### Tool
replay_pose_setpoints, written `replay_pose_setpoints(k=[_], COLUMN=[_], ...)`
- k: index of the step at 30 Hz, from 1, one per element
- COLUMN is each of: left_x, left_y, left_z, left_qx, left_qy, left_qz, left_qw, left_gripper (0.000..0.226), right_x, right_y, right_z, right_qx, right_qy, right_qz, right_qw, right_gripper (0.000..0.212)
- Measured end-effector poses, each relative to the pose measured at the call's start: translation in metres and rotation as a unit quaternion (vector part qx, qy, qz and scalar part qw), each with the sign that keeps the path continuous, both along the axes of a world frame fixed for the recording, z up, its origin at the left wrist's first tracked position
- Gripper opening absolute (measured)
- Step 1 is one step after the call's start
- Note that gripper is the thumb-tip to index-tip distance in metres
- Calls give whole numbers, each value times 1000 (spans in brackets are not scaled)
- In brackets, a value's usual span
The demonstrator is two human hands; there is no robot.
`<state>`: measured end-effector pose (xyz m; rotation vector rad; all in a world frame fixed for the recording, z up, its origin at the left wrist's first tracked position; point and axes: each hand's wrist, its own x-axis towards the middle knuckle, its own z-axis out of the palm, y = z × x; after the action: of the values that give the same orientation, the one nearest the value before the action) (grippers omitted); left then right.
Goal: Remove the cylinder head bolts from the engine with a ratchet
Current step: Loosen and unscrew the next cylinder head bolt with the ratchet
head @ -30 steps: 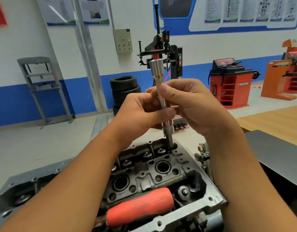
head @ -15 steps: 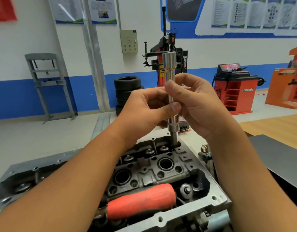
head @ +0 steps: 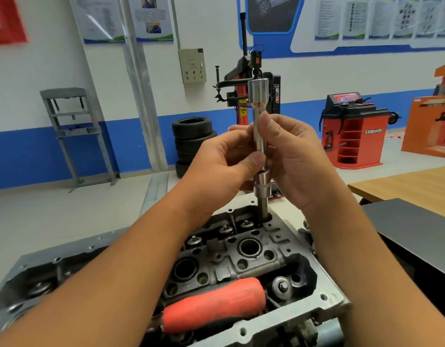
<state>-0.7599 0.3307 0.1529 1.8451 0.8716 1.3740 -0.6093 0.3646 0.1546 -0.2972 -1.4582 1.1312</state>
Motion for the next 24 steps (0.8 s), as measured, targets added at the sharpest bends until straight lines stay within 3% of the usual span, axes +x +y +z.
replay_pose_setpoints(k=[3,8,14,18,24], left_x=[1,-2,-1,-1,7], left_y=[-2,-1,-1,-2,-4], left_z=[0,-2,0,1,2], left_qx=[10,18,-17,27,103], left_qy=[23,39,-28,-22,-3], left_qz=[20,31,-65,-20,12], left_qw=[1000,999,997,999,995], left_gripper=[17,19,29,18,27], right_x=[0,1,0,8,21], right_y=[0,0,-3,-7,-13], right_z=[0,-3,0,11,16], right_qx=[-7,22,30,56,119], right_qy=[44,24,-28,-111,-165], right_qz=[-1,-49,-51,-78,-152], right_qw=[999,998,998,989,967], right_gripper=[28,38,41,17,21])
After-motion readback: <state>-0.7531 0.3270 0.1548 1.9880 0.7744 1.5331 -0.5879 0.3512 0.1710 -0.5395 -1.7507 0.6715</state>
